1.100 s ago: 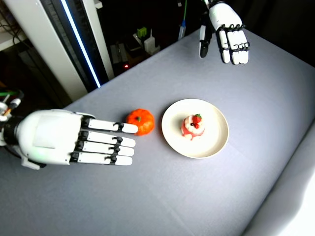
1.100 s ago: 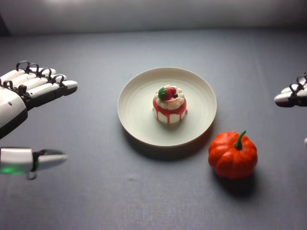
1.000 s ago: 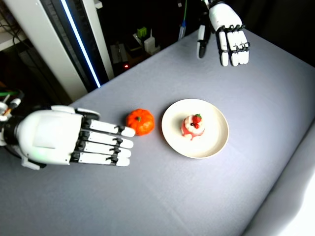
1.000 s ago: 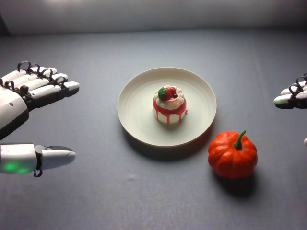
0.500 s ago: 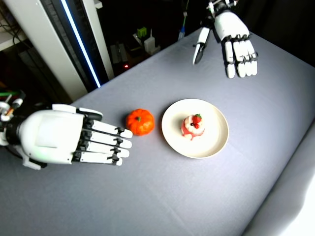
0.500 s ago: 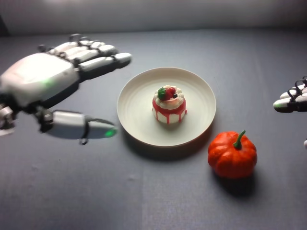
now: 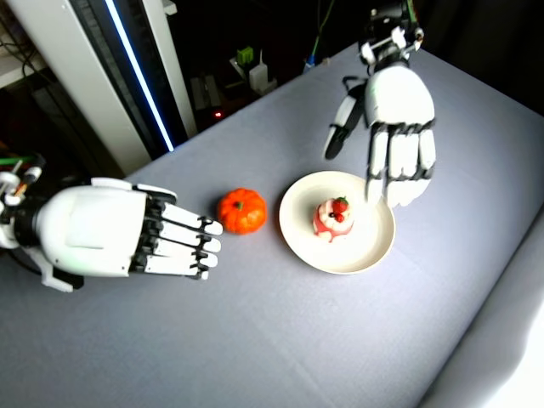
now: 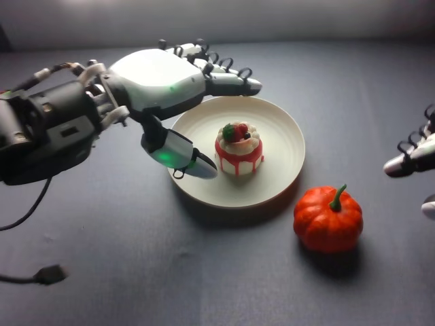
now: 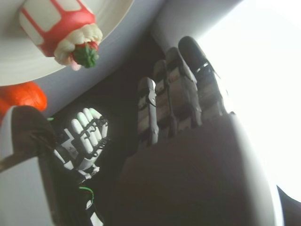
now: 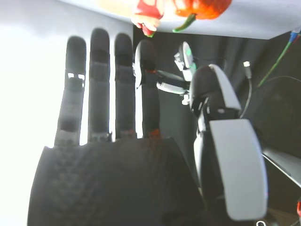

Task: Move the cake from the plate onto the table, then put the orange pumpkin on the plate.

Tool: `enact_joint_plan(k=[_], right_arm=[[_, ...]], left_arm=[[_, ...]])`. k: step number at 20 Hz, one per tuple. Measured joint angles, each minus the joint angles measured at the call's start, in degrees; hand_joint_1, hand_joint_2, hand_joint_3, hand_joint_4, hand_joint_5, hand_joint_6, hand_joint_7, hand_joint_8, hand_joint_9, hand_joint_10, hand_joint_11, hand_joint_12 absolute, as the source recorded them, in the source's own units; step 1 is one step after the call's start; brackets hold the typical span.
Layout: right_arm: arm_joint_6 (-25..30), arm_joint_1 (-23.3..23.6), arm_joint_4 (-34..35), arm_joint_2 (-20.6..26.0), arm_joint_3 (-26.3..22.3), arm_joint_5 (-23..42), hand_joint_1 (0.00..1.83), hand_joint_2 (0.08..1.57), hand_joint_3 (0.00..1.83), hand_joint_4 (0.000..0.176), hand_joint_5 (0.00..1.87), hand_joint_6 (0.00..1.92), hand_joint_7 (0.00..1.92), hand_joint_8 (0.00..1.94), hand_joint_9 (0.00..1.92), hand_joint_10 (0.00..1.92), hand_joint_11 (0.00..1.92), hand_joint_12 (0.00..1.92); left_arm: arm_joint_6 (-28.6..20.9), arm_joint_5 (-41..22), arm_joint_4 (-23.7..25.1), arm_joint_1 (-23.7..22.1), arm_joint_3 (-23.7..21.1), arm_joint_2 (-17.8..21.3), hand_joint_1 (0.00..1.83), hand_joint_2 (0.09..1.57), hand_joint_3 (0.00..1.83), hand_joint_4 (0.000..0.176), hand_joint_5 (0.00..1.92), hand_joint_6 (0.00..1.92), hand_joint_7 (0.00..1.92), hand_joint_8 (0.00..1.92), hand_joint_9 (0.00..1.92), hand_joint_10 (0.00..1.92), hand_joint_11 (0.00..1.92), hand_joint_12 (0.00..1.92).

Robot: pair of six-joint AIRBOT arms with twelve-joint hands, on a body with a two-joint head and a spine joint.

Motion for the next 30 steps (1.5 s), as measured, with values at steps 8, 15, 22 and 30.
enact_joint_plan(k=[8, 15, 22, 30], right_arm=[[0.02, 1.16, -1.73, -0.70, 0.17, -0.76, 1.00, 1.25, 0.00, 0.000, 0.75, 1.33, 1.35, 0.12, 1.11, 0.91, 0.96, 1.41], [0.00, 3.67, -4.70, -0.92, 0.02, -0.61, 0.62, 1.34, 0.00, 0.000, 0.65, 0.25, 0.82, 0.00, 0.72, 0.32, 0.43, 1.18], [0.00, 4.11, -5.31, -1.05, -0.09, -0.39, 0.31, 1.37, 0.00, 0.000, 0.38, 0.00, 0.35, 0.00, 0.34, 0.00, 0.00, 0.85], [0.00, 4.11, -5.53, -1.64, -0.02, -0.37, 0.31, 1.36, 0.00, 0.056, 0.34, 0.00, 0.33, 0.00, 0.34, 0.00, 0.00, 0.92]], left_arm=[[-1.14, 3.87, 2.62, -1.46, 2.80, -3.10, 0.86, 0.79, 0.00, 0.176, 0.21, 0.00, 0.27, 0.00, 0.30, 0.00, 0.00, 0.94], [-1.14, 5.68, 3.67, -2.56, 5.01, -6.51, 0.87, 0.86, 0.01, 0.175, 0.24, 0.01, 0.29, 0.01, 0.31, 0.01, 0.00, 0.86], [-1.16, 7.48, 3.65, -2.47, 5.73, -7.80, 0.87, 0.87, 0.00, 0.093, 0.44, 0.00, 0.31, 0.00, 0.28, 0.00, 0.04, 0.83], [-1.20, 7.56, 3.87, -2.49, 6.60, -9.51, 0.96, 0.96, 0.00, 0.000, 0.58, 0.02, 0.38, 0.01, 0.31, 0.01, 0.03, 0.43]])
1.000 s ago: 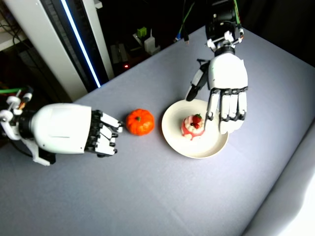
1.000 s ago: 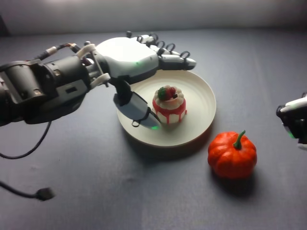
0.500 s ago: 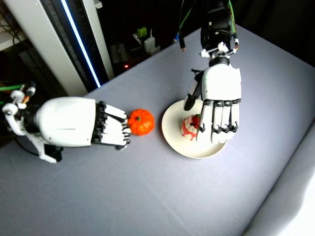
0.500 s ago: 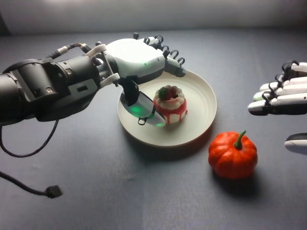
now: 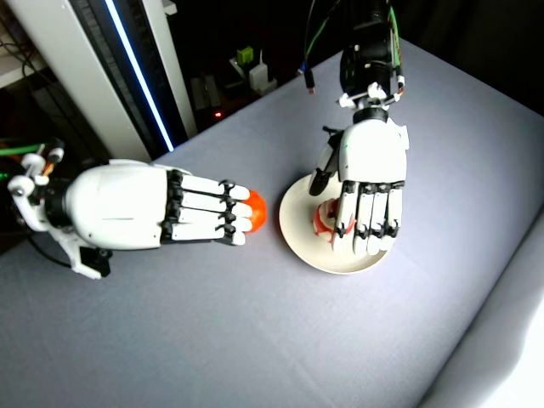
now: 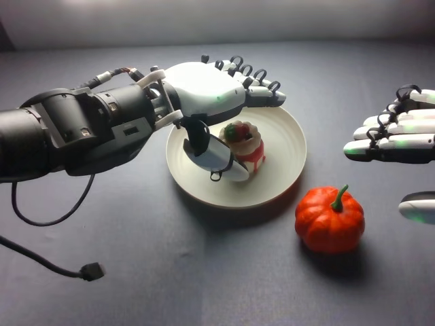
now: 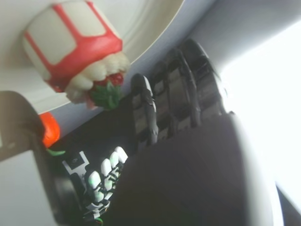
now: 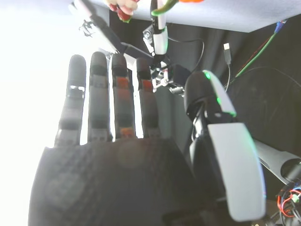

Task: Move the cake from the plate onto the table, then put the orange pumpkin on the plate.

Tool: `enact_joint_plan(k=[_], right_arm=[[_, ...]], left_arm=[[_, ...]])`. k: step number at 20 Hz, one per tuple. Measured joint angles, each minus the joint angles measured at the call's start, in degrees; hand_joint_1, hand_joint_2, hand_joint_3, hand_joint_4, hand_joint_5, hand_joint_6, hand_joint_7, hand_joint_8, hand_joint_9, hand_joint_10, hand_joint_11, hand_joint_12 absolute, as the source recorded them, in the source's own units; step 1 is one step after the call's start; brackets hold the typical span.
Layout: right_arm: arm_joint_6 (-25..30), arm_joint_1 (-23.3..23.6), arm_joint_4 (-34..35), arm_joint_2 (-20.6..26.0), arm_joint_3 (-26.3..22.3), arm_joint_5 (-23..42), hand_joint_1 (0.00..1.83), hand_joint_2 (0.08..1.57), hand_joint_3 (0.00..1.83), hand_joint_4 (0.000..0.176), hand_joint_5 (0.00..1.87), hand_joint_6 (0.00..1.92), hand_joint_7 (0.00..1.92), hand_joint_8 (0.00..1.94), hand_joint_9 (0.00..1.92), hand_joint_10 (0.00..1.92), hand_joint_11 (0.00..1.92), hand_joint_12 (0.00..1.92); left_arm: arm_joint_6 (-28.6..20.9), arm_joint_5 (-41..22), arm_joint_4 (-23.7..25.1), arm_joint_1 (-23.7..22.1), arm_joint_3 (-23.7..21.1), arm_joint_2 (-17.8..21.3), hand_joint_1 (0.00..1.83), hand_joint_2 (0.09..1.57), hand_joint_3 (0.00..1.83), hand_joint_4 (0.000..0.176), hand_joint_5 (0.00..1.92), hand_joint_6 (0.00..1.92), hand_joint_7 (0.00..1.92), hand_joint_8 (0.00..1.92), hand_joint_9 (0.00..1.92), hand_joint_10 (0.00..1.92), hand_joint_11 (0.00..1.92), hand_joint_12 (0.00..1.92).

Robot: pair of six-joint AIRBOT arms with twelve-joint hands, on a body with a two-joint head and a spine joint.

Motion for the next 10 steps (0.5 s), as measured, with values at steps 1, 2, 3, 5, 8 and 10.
enact_joint_plan(k=[1, 2, 3, 5, 8, 10], right_arm=[[0.02, 0.00, -0.04, -0.17, 0.00, -0.04, 0.31, 1.37, 0.00, 0.060, 0.33, 0.00, 0.33, 0.00, 0.33, 0.00, 0.00, 0.89], [0.02, 0.00, -0.15, -0.22, 0.00, 0.00, 0.32, 1.37, 0.00, 0.065, 0.32, 0.00, 0.32, 0.00, 0.31, 0.01, 0.00, 0.81], [0.02, 0.00, -0.11, -0.22, 0.00, 0.00, 0.32, 1.37, 0.00, 0.071, 0.33, 0.00, 0.32, 0.00, 0.31, 0.01, 0.00, 0.79], [0.02, 0.00, -0.04, -0.22, 0.02, 0.00, 0.35, 1.37, 0.00, 0.059, 0.34, 0.00, 0.35, 0.01, 0.34, 0.01, 0.00, 0.91], [0.04, 0.00, -0.07, -0.22, 0.00, 0.02, 0.33, 1.38, 0.00, 0.050, 0.36, 0.00, 0.37, 0.00, 0.37, 0.01, 0.00, 1.00], [0.20, 0.00, -0.07, -0.22, 0.00, 0.00, 0.34, 1.38, 0.00, 0.040, 0.37, 0.01, 0.39, 0.01, 0.39, 0.01, 0.00, 1.01]], left_arm=[[0.04, 0.09, 0.00, 0.00, 0.15, -0.26, 1.14, 1.03, 0.00, 0.000, 1.01, 0.58, 0.60, 0.02, 0.46, 0.02, 0.11, 0.52], [0.00, 0.15, 0.07, 0.07, 0.44, -0.59, 1.18, 1.06, 0.00, 0.000, 1.07, 0.74, 0.65, 0.01, 0.51, 0.01, 0.16, 0.55], [-0.02, 0.28, 0.13, 0.07, 0.44, -0.68, 1.18, 1.07, 0.00, 0.000, 1.07, 0.80, 0.72, 0.01, 0.57, 0.01, 0.22, 0.56], [-0.15, 0.17, 0.02, 0.24, 0.44, -0.68, 1.18, 1.10, 0.00, 0.000, 1.02, 0.90, 0.76, 0.01, 0.63, 0.01, 0.27, 0.59], [-0.46, -0.22, -0.55, 0.24, 0.42, -0.35, 1.17, 1.11, 0.00, 0.000, 0.98, 0.95, 0.90, 0.01, 0.82, 0.03, 0.29, 0.94], [-0.81, -1.55, -2.64, 0.24, 0.28, 1.33, 1.27, 1.05, 0.01, 0.000, 1.16, 0.60, 1.08, 0.83, 0.99, 0.63, 0.44, 1.16]])
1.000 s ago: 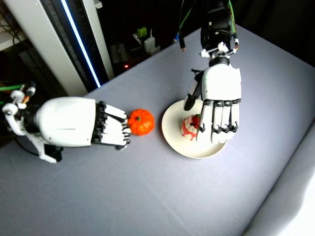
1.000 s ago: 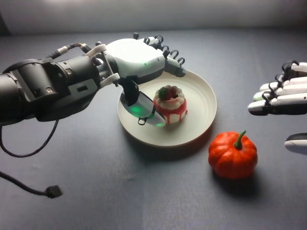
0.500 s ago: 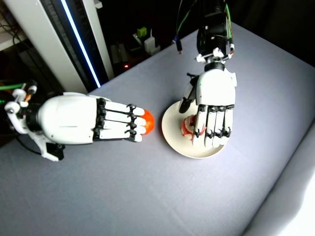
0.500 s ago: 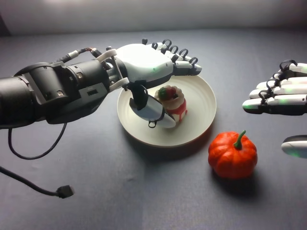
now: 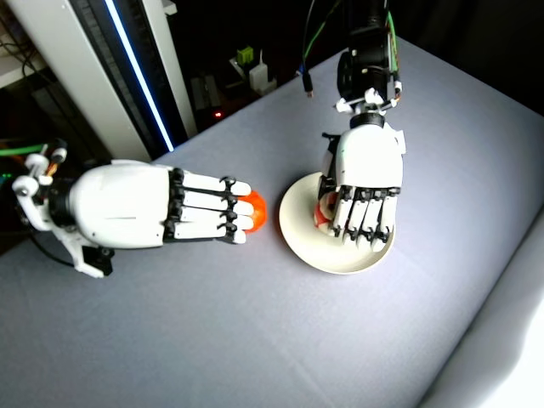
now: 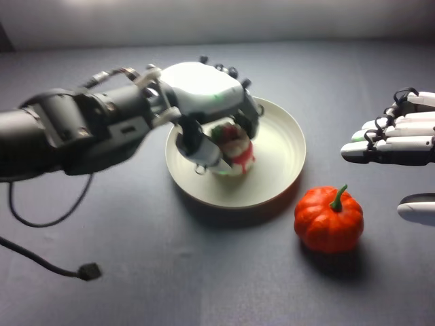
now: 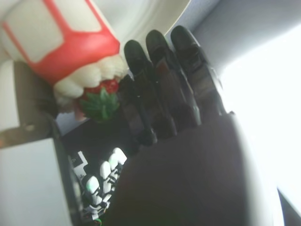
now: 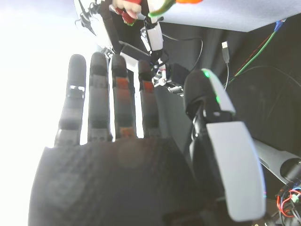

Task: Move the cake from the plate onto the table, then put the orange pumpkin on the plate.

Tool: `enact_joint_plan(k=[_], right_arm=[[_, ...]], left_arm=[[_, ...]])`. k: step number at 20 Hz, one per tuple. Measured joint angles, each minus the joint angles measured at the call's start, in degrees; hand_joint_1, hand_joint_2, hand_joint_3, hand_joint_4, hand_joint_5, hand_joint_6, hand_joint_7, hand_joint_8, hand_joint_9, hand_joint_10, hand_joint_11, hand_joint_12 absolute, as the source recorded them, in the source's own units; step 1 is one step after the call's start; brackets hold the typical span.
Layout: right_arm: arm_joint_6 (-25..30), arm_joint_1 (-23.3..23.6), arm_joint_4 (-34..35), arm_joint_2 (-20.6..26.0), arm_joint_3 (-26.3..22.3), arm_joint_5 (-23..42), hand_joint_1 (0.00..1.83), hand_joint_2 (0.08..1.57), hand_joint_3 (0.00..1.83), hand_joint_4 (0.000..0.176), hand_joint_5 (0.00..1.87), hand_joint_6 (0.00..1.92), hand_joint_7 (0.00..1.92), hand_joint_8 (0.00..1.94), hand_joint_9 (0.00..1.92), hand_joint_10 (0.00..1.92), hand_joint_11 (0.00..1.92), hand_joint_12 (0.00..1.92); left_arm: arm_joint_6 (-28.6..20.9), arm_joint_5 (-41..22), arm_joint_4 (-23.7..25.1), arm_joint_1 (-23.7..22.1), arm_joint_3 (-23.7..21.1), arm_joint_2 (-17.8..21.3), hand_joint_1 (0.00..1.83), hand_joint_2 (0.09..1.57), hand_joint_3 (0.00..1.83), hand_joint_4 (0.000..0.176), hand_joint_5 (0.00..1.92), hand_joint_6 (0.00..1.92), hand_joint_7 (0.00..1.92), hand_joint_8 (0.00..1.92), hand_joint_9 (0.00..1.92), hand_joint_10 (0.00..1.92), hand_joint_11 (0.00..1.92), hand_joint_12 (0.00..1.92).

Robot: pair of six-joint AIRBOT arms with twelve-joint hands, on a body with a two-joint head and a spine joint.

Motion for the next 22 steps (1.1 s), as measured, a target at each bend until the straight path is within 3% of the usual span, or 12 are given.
enact_joint_plan(k=[1, 5, 7, 10, 11, 12, 14, 16, 17, 18, 20, 22], right_arm=[[0.00, 0.00, 0.00, 0.00, 0.00, 0.00, 0.33, 1.39, 0.00, 0.040, 0.38, 0.00, 0.40, 0.01, 0.39, 0.01, 0.00, 1.05], [0.50, 0.00, 0.02, 0.04, -0.02, -0.07, 0.31, 1.40, 0.00, 0.011, 0.40, 0.00, 0.41, 0.00, 0.41, 0.00, 0.07, 1.01], [0.96, 0.00, -0.04, 0.07, -0.07, 0.07, 0.34, 1.40, 0.00, 0.000, 0.43, 0.01, 0.42, 0.00, 0.42, 0.00, 0.08, 1.00], [1.05, 0.00, 0.02, 0.26, -0.07, -0.13, 0.38, 1.42, 0.00, 0.000, 0.43, 0.00, 0.44, 0.00, 0.44, 0.00, 0.11, 0.99], [1.11, 0.00, 0.04, 0.31, -0.07, -0.13, 0.39, 1.42, 0.00, 0.000, 0.43, 0.00, 0.43, 0.00, 0.44, 0.00, 0.14, 0.95], [1.27, 0.00, 0.07, 0.31, -0.07, -0.15, 0.41, 1.41, 0.00, 0.000, 0.43, 0.00, 0.43, 0.00, 0.45, 0.00, 0.15, 0.94], [1.66, 0.00, 0.02, 0.52, -0.42, -0.09, 0.42, 1.41, 0.00, 0.000, 0.44, 0.00, 0.42, 0.00, 0.43, 0.00, 0.14, 0.93], [1.75, 0.00, 0.02, 0.61, -0.42, -0.07, 0.48, 1.40, 0.00, 0.000, 0.46, 0.00, 0.41, 0.00, 0.42, 0.00, 0.08, 1.02], [1.73, 0.00, 0.02, 0.66, -0.42, -0.33, 0.51, 1.40, 0.00, 0.000, 0.46, 0.00, 0.42, 0.00, 0.42, 0.00, 0.06, 1.08], [1.75, 0.00, -0.02, 0.66, -0.42, -0.44, 0.53, 1.40, 0.00, 0.000, 0.45, 0.00, 0.40, 0.00, 0.41, 0.00, 0.02, 1.13], [1.90, 0.00, -0.92, 0.63, -0.39, -0.81, 0.49, 1.40, 0.00, 0.000, 0.43, 0.00, 0.38, 0.00, 0.41, 0.00, 0.00, 1.16], [2.73, 0.02, -2.60, 0.63, -0.04, -1.20, 0.69, 1.26, 0.00, 0.000, 0.43, 0.00, 0.44, 0.01, 0.48, 0.02, 0.03, 1.28]], left_arm=[[0.17, -0.92, -0.90, 0.00, -0.59, 1.51, 1.22, 1.03, 0.00, 0.000, 1.19, 0.59, 0.94, 1.16, 0.90, 1.27, 0.48, 1.40], [4.37, -7.54, -5.73, 0.52, -7.82, 11.34, 1.30, 1.03, 0.00, 0.000, 1.32, 0.13, 1.14, 0.95, 1.19, 0.66, 0.89, 1.17], [4.81, -11.56, -5.95, 2.89, -11.65, 15.87, 1.29, 1.05, 0.00, 0.000, 1.35, 0.02, 1.08, 1.10, 1.20, 0.80, 0.98, 1.28], [9.53, -13.38, -8.26, 8.68, -17.57, 21.29, 1.28, 1.02, 0.00, 0.000, 1.16, 0.56, 1.26, 0.63, 1.33, 0.27, 1.05, 0.95], [12.28, -13.44, -9.94, 10.95, -19.23, 22.84, 1.28, 1.08, 0.00, 0.000, 1.12, 0.50, 1.06, 1.08, 1.21, 0.52, 0.94, 1.17], [13.40, -13.42, -11.26, 12.85, -20.06, 23.76, 1.27, 1.11, 0.00, 0.000, 1.03, 0.66, 1.03, 1.13, 1.10, 0.69, 0.85, 1.28], [13.79, -13.38, -13.62, 15.98, -20.92, 25.38, 1.30, 1.05, 0.00, 0.000, 1.14, 0.48, 1.17, 0.90, 1.23, 0.59, 1.02, 1.08], [17.05, -13.75, -17.16, 18.53, -22.67, 26.99, 1.39, 1.05, 0.00, 0.000, 1.12, 0.53, 1.16, 0.63, 1.06, 1.09, 0.98, 0.80], [19.52, -13.60, -19.47, 19.98, -23.63, 27.45, 1.28, 1.05, 0.01, 0.000, 1.12, 0.62, 1.12, 0.82, 1.01, 0.53, 0.86, 0.77], [20.63, -13.03, -20.52, 21.03, -24.09, 27.54, 1.15, 1.00, 0.00, 0.000, 0.89, 0.21, 0.90, 0.30, 0.90, 0.21, 0.71, 0.69], [20.87, -12.46, -21.35, 22.16, -24.20, 27.54, 0.98, 0.89, 0.00, 0.000, 0.63, 0.01, 0.63, 0.02, 0.62, 0.01, 0.41, 0.55], [21.09, -13.14, -22.84, 22.75, -24.41, 27.82, 0.88, 0.88, 0.00, 0.057, 0.47, 0.00, 0.39, 0.00, 0.41, 0.00, 0.23, 0.56]])
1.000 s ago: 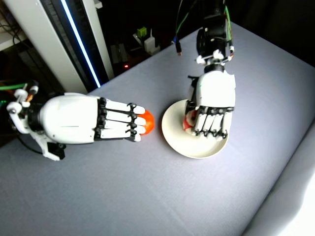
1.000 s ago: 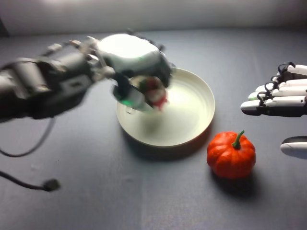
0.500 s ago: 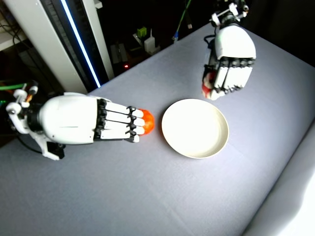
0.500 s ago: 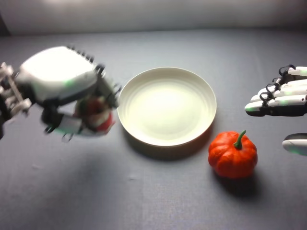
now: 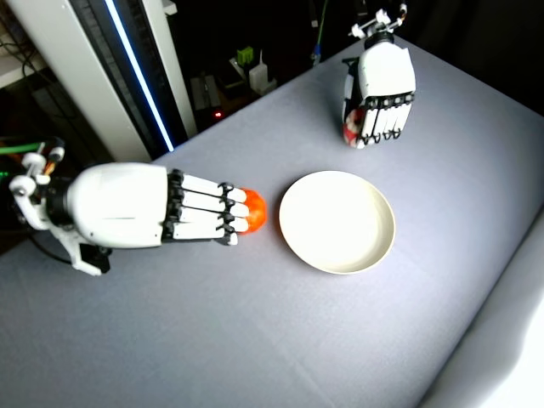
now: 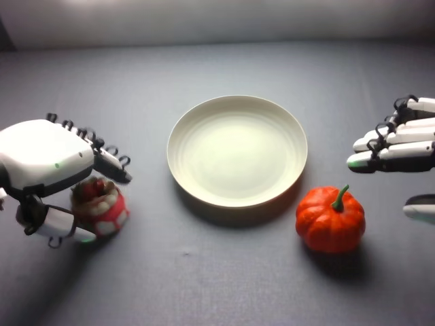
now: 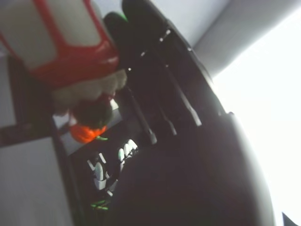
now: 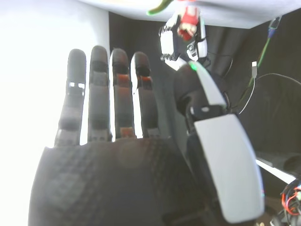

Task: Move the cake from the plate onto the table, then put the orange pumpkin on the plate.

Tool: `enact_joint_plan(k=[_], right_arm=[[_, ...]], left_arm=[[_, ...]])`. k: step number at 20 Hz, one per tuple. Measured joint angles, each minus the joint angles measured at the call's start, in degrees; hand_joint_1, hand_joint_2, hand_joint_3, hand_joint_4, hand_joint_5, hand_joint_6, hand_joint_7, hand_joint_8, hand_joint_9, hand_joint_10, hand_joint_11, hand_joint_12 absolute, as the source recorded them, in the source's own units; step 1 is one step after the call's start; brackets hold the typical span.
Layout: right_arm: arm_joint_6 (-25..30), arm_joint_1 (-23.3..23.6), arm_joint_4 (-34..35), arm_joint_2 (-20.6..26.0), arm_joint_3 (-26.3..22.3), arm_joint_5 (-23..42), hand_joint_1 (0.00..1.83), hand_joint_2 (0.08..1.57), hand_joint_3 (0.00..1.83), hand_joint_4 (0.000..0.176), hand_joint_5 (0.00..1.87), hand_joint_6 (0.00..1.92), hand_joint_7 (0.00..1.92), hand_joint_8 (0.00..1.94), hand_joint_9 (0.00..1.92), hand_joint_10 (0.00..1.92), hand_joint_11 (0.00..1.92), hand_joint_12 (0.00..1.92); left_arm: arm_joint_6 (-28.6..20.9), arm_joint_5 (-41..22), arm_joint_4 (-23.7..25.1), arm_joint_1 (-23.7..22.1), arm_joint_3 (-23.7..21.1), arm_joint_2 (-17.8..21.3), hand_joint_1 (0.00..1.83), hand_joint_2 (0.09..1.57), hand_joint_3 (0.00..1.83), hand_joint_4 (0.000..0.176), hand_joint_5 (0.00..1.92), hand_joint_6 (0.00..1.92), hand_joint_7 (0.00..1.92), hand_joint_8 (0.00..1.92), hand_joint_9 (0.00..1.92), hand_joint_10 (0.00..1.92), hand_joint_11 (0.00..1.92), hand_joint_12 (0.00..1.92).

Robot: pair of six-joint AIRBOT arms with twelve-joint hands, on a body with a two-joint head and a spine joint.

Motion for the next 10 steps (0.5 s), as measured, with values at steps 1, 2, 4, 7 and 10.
enact_joint_plan(k=[1, 2, 4, 7, 10], right_arm=[[0.28, 0.79, -1.07, 0.02, 0.07, -1.03, 0.82, 1.18, 0.00, 0.000, 0.42, 0.00, 0.46, 0.00, 0.53, 0.02, 0.05, 1.34], [0.44, 1.79, -2.54, 0.00, 0.13, -2.14, 0.88, 1.09, 0.00, 0.018, 0.39, 0.00, 0.46, 0.00, 0.56, 0.02, 0.09, 1.39], [1.29, 5.97, -7.72, -0.74, 0.70, -4.57, 0.86, 1.01, 0.00, 0.050, 0.31, 0.00, 0.36, 0.00, 0.51, 0.00, 0.13, 1.39], [3.48, 11.08, -14.58, -3.85, 2.32, -8.76, 0.89, 0.84, 0.00, 0.041, 0.32, 0.00, 0.37, 0.00, 0.56, 0.01, 0.23, 1.11], [7.41, 12.85, -20.00, -7.13, 4.61, -11.82, 0.93, 0.85, 0.01, 0.057, 0.30, 0.00, 0.40, 0.00, 0.60, 0.00, 0.31, 1.08]], left_arm=[[0.11, -0.96, -0.57, 0.42, -0.37, 0.20, 0.87, 0.88, 0.00, 0.057, 0.49, 0.01, 0.38, 0.00, 0.42, 0.00, 0.22, 0.56], [0.11, -1.84, -0.66, 0.72, -0.63, 0.31, 0.86, 0.88, 0.00, 0.068, 0.47, 0.00, 0.37, 0.00, 0.41, 0.00, 0.21, 0.56], [0.13, -4.35, -1.42, 2.47, -2.23, 0.94, 0.84, 0.88, 0.00, 0.072, 0.45, 0.00, 0.35, 0.00, 0.40, 0.00, 0.19, 0.55], [0.17, -9.44, -5.31, 7.10, -4.79, 3.13, 0.84, 0.86, 0.00, 0.060, 0.42, 0.00, 0.30, 0.00, 0.36, 0.00, 0.10, 0.83], [0.24, -16.76, -9.90, 10.91, -6.71, 5.27, 0.86, 0.86, 0.00, 0.039, 0.36, 0.00, 0.26, 0.00, 0.31, 0.00, 0.00, 1.06]])
